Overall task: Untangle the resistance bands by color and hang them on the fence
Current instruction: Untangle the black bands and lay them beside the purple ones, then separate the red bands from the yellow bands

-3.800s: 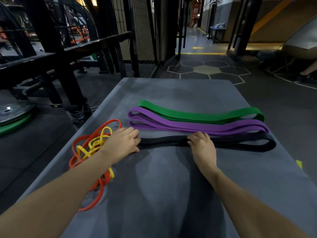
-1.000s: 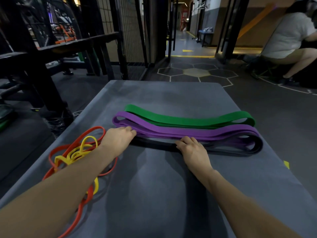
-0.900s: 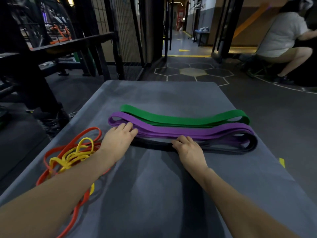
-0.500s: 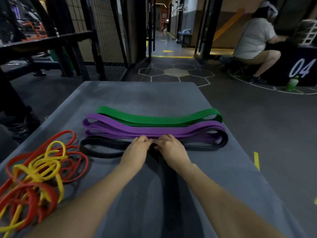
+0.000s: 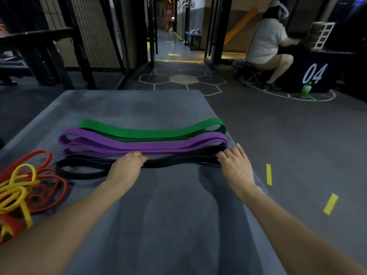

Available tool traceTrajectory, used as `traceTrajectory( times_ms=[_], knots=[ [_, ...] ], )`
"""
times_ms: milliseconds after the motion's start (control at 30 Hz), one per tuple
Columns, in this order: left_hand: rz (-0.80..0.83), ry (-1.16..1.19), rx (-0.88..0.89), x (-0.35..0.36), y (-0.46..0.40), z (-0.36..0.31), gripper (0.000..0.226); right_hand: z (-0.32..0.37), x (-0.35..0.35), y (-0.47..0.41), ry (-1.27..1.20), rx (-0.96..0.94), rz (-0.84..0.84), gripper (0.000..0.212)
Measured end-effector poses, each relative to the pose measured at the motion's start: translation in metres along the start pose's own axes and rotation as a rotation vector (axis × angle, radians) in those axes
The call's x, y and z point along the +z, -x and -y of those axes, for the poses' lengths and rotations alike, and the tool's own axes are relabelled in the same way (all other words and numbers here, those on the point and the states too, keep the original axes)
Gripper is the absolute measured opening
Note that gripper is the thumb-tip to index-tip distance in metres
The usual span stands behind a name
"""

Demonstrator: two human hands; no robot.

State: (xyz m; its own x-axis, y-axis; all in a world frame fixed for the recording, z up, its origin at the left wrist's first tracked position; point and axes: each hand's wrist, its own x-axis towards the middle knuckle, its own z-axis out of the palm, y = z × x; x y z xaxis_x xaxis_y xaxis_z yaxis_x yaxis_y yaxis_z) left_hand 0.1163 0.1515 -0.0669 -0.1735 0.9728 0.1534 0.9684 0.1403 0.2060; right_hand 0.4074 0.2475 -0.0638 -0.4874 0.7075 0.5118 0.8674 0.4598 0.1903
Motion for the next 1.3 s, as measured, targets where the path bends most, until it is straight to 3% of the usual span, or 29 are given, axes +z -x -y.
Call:
traceTrajectory(
  times_ms=[100,167,433,567,700,1033,1167,1300],
  knots=[
    [-0.013,-0.086,-0.013,0.001,-0.001,0.0,0.044,-0.01,-0.001,0.008,-0.048,-0.033,-0.051,0.015],
    [-0.032,-0.095,-0.023,0.003,-0.001,0.0,0.043,-0.009,0.0,0.015,-0.102,-0.016,0.006,0.016],
    [0.03,0.066,-0.015,-0.002,-0.001,0.003,0.034,0.005,-0.007,0.01,-0.271,0.105,0.105,0.015],
    [0.006,-0.025,0.068,-0.023,0.016,0.004,0.05,0.035,-0.019,0.004,-0.32,0.075,0.116,0.026],
    [-0.085,-0.038,0.04,-0.059,0.046,0.019,0.049,0.091,-0.043,-0.009,-0.445,0.017,0.178,0.03],
    [-0.306,-0.133,-0.258,-0.116,0.176,0.112,0.04,0.263,-0.096,-0.009,-0.811,-0.137,0.336,0.035],
    [-0.249,-0.091,-0.446,-0.11,0.216,0.138,0.049,0.313,-0.106,-0.003,-0.944,-0.143,0.427,0.039],
    [-0.179,0.133,-0.572,-0.104,0.238,0.156,0.048,0.349,-0.116,0.007,-1.072,-0.094,0.501,0.048]
  ],
)
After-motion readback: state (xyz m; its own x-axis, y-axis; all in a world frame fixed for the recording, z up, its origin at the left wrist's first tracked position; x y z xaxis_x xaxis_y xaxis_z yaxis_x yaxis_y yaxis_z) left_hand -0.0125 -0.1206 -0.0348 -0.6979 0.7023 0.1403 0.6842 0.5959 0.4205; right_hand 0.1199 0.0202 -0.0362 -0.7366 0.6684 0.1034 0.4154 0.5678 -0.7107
